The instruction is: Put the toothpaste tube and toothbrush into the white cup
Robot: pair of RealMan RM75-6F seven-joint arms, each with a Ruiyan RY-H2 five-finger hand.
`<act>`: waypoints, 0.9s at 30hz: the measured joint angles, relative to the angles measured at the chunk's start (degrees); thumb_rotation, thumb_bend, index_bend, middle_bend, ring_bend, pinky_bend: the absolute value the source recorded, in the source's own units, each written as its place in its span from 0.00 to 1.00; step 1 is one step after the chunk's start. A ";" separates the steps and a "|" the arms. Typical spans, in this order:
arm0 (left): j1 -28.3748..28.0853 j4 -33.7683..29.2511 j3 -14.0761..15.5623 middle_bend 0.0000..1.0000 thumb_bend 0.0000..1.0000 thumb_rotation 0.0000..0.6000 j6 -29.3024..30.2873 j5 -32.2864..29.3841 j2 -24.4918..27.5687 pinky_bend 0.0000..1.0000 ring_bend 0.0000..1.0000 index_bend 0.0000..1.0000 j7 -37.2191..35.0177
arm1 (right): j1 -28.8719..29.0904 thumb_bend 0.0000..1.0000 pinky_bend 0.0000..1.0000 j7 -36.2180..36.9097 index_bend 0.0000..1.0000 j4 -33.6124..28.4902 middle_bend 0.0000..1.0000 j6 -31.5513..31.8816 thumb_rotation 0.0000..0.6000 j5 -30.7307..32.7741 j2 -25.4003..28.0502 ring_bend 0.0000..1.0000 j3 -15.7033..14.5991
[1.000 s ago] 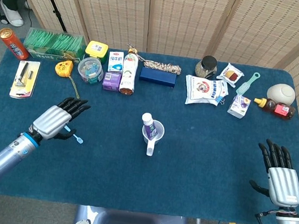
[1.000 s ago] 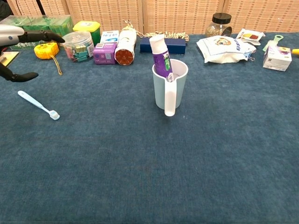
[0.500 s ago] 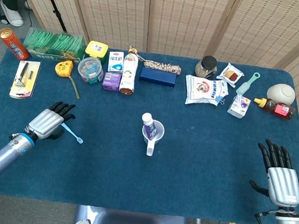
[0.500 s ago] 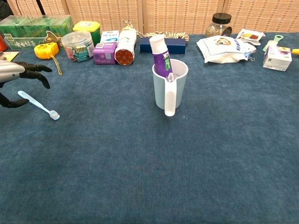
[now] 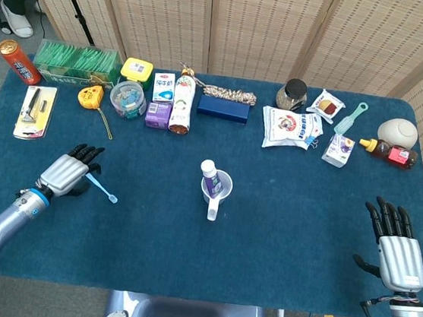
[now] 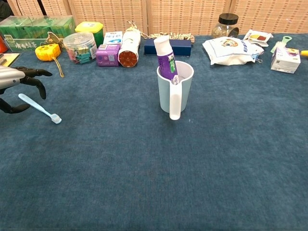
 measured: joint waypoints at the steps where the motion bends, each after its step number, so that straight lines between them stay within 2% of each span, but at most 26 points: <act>1: 0.07 0.38 0.02 0.00 0.43 1.00 0.27 0.14 -0.14 0.00 0.00 0.32 -0.19 | -0.01 0.00 0.00 -0.05 0.00 -0.03 0.00 0.02 1.00 -0.02 -0.01 0.00 -0.02; 4: 0.25 1.31 0.28 0.00 0.39 1.00 0.96 0.77 -0.62 0.00 0.00 0.32 -0.68 | -0.03 0.00 0.00 -0.15 0.00 -0.06 0.00 0.06 1.00 -0.05 -0.04 0.00 -0.04; 8: 0.34 1.96 0.49 0.00 0.22 1.00 1.61 1.27 -1.04 0.00 0.00 0.30 -0.92 | -0.03 0.00 0.00 -0.26 0.00 -0.06 0.00 0.06 1.00 -0.04 -0.05 0.00 -0.04; 11: 0.39 2.78 0.71 0.00 0.15 1.00 2.07 1.73 -1.52 0.00 0.00 0.29 -0.96 | -0.03 0.00 0.00 -0.18 0.00 -0.02 0.00 0.07 1.00 0.04 -0.04 0.00 0.02; 15: 0.53 3.41 0.82 0.00 0.15 1.00 2.86 2.04 -1.84 0.00 0.00 0.32 -1.60 | -0.04 0.00 0.00 -0.04 0.00 0.06 0.00 0.08 1.00 0.14 -0.02 0.00 0.08; 19: 0.69 3.96 0.77 0.00 0.23 1.00 3.23 2.01 -2.11 0.00 0.00 0.37 -1.31 | -0.02 0.00 0.00 -0.08 0.00 0.07 0.00 0.05 1.00 0.07 -0.05 0.00 0.04; 23: 0.80 3.84 0.63 0.00 0.30 1.00 3.00 1.64 -2.38 0.00 0.00 0.38 -0.64 | -0.02 0.00 0.00 -0.18 0.00 0.06 0.00 0.07 1.00 0.00 -0.09 0.00 0.01; 27: 0.61 3.40 0.42 0.00 0.33 1.00 2.67 1.41 -2.39 0.00 0.00 0.38 -0.42 | 0.00 0.00 0.00 -0.19 0.00 0.13 0.00 -0.03 1.00 0.14 -0.11 0.00 0.04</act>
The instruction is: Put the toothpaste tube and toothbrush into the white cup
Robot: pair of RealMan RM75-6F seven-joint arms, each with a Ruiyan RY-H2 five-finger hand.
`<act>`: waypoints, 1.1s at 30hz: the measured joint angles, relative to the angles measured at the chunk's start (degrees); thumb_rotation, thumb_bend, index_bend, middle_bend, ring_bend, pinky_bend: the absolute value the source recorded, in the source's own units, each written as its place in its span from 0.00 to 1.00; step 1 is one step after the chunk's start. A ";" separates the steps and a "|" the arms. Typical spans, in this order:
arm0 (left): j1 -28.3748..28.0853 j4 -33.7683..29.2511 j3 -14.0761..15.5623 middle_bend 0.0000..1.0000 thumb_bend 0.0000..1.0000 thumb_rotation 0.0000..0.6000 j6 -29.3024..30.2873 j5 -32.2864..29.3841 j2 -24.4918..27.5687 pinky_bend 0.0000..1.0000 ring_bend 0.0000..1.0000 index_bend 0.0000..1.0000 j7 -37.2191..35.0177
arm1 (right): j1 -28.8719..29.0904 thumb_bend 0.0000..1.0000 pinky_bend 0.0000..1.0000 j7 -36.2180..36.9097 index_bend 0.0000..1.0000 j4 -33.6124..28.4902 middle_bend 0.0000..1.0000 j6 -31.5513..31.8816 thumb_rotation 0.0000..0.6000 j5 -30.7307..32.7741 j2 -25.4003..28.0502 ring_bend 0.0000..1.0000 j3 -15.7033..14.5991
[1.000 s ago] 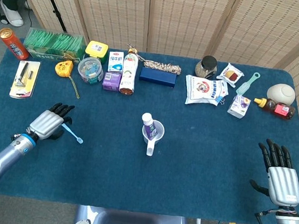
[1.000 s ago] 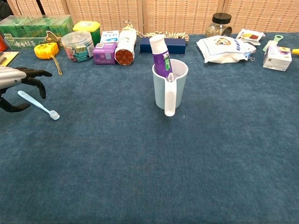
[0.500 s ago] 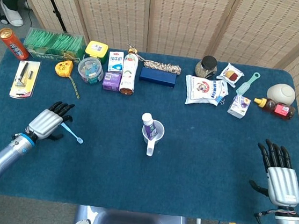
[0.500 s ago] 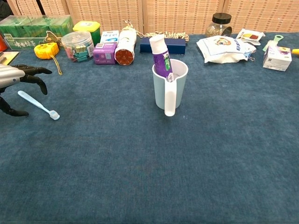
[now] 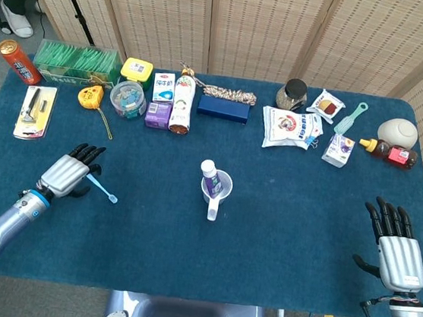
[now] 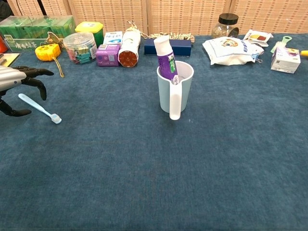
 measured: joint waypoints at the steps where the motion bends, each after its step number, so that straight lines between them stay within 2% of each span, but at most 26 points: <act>1: -0.06 -0.20 -0.03 0.00 0.34 1.00 -0.10 -0.03 0.06 0.00 0.00 0.38 0.21 | 0.03 0.00 0.00 0.02 0.00 0.01 0.00 -0.04 1.00 0.00 0.00 0.00 0.01; 10: -0.42 -1.39 -0.42 0.00 0.35 1.00 -1.03 -0.74 0.23 0.00 0.00 0.43 2.17 | 0.00 0.00 0.00 0.06 0.00 -0.01 0.00 0.02 1.00 -0.02 0.03 0.00 0.00; 33: -0.15 -0.10 -0.95 0.00 0.35 1.00 -1.30 -1.75 -1.86 0.00 0.00 0.47 5.19 | -0.01 0.00 0.00 0.47 0.00 0.02 0.00 0.00 1.00 0.04 0.20 0.00 0.04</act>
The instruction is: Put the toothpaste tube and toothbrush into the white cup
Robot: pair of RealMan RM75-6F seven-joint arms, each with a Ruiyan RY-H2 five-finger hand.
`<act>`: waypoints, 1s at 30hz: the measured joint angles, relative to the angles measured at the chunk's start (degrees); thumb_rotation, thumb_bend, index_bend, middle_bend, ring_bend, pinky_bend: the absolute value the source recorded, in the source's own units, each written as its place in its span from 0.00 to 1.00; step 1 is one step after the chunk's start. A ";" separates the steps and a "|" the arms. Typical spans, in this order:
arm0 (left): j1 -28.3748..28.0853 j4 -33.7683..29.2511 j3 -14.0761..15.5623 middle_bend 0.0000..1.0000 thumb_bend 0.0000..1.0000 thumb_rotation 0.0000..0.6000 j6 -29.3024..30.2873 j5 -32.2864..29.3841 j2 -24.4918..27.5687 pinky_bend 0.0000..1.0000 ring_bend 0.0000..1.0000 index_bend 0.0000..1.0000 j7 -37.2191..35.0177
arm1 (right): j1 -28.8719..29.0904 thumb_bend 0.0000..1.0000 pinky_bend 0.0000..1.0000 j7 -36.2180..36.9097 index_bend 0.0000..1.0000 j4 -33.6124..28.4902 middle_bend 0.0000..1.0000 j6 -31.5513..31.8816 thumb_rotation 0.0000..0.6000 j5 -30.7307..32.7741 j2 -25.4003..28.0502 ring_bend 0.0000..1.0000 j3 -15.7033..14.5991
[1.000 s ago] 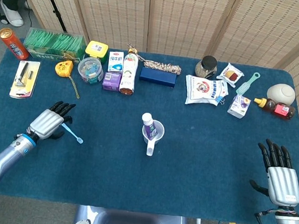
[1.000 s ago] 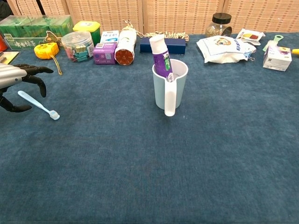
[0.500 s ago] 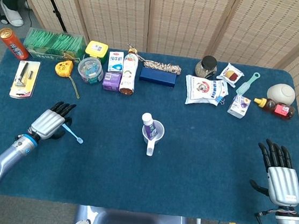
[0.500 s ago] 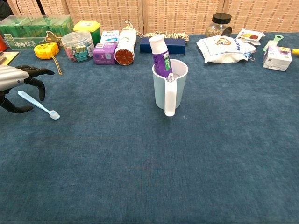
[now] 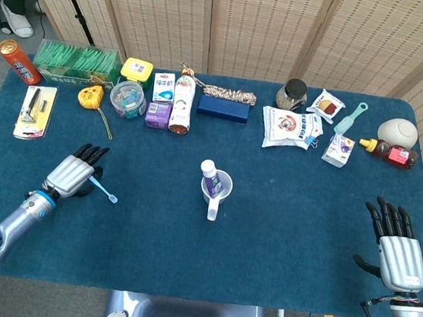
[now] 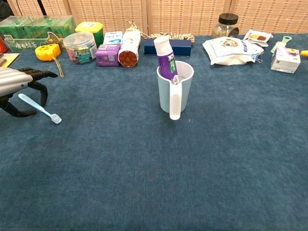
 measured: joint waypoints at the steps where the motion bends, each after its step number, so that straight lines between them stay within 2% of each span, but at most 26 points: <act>1: 0.02 0.05 -0.04 0.00 0.35 1.00 -0.02 -0.07 -0.09 0.00 0.00 0.47 0.11 | 0.01 0.00 0.00 0.02 0.00 -0.01 0.00 -0.01 1.00 -0.03 0.01 0.00 -0.01; 10: -0.01 0.85 -0.22 0.00 0.37 1.00 -0.57 -0.49 -0.97 0.00 0.00 0.50 0.73 | 0.00 0.00 0.00 0.13 0.00 0.01 0.00 0.01 1.00 -0.06 0.04 0.00 -0.02; 17: -0.17 1.35 -0.26 0.00 0.48 1.00 -1.31 -0.78 -1.49 0.00 0.00 0.59 1.02 | 0.01 0.00 0.00 0.19 0.00 0.06 0.00 -0.01 1.00 -0.03 0.05 0.00 0.00; 30: -0.07 0.49 -0.71 0.00 0.48 1.00 -0.02 -0.80 -0.79 0.00 0.00 0.59 0.93 | -0.02 0.00 0.00 0.35 0.00 0.05 0.00 0.09 1.00 -0.11 0.07 0.00 -0.01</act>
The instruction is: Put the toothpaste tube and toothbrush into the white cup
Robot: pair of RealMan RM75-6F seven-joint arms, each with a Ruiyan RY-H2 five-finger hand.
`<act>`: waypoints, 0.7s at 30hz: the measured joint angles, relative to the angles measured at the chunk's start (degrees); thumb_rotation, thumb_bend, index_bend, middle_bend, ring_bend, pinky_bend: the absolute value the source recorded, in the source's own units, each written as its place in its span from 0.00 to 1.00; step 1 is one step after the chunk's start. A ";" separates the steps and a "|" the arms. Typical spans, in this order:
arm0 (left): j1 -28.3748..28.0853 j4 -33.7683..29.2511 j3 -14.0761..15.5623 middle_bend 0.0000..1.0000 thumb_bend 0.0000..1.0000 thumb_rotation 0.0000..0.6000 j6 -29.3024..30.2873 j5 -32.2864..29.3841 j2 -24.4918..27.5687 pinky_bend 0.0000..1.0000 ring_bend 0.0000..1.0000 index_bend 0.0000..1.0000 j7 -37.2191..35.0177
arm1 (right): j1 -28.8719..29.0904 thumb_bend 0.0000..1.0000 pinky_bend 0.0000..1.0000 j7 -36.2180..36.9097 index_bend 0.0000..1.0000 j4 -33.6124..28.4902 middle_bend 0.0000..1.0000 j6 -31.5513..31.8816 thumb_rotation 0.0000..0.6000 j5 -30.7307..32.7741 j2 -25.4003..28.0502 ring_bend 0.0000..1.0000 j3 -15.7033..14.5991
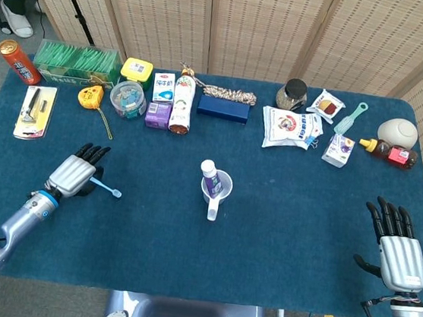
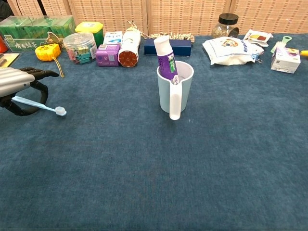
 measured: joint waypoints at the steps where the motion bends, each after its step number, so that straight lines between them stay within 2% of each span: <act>1: 0.01 -0.34 -0.08 0.00 0.48 1.00 0.29 0.03 0.25 0.00 0.00 0.59 -0.04 | 0.01 0.00 0.00 -0.03 0.00 0.00 0.00 -0.01 1.00 -0.02 0.00 0.00 -0.01; 11: 0.16 -5.74 -1.31 0.00 0.48 1.00 2.79 -0.10 3.46 0.00 0.00 0.60 -2.00 | 0.06 0.00 0.00 -0.07 0.00 0.01 0.00 -0.19 1.00 0.08 -0.02 0.00 -0.02; 21: 0.20 -13.71 -3.26 0.00 0.48 1.00 7.67 0.80 6.46 0.00 0.00 0.60 -13.73 | 0.11 0.00 0.00 -0.24 0.00 0.04 0.00 -0.33 1.00 0.06 -0.15 0.00 -0.11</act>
